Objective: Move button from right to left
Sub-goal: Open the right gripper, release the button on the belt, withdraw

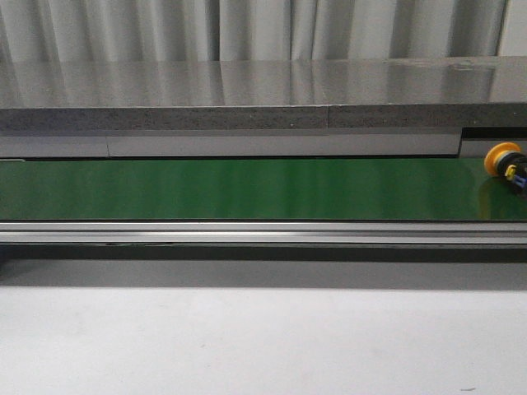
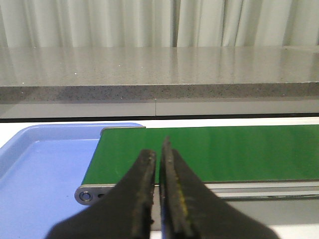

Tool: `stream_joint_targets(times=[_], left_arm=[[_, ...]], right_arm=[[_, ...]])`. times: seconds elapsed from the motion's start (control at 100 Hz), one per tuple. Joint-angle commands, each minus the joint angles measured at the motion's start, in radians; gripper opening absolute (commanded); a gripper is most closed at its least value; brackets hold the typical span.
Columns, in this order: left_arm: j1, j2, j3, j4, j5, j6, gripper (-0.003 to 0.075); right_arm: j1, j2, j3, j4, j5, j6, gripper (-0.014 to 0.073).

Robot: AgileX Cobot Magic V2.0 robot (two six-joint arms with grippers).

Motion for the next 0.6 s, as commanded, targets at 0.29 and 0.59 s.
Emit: stream_joint_targets(times=[0.29, 0.59], left_arm=[[-0.007, -0.035, 0.04, -0.01, -0.075, -0.009, 0.0005], [-0.007, -0.035, 0.04, -0.01, -0.075, -0.009, 0.0005]], right_arm=[[0.112, -0.328, 0.254, 0.013, -0.248, -0.011, 0.0611], [0.112, -0.527, 0.388, 0.028, -0.248, -0.01, 0.0611]])
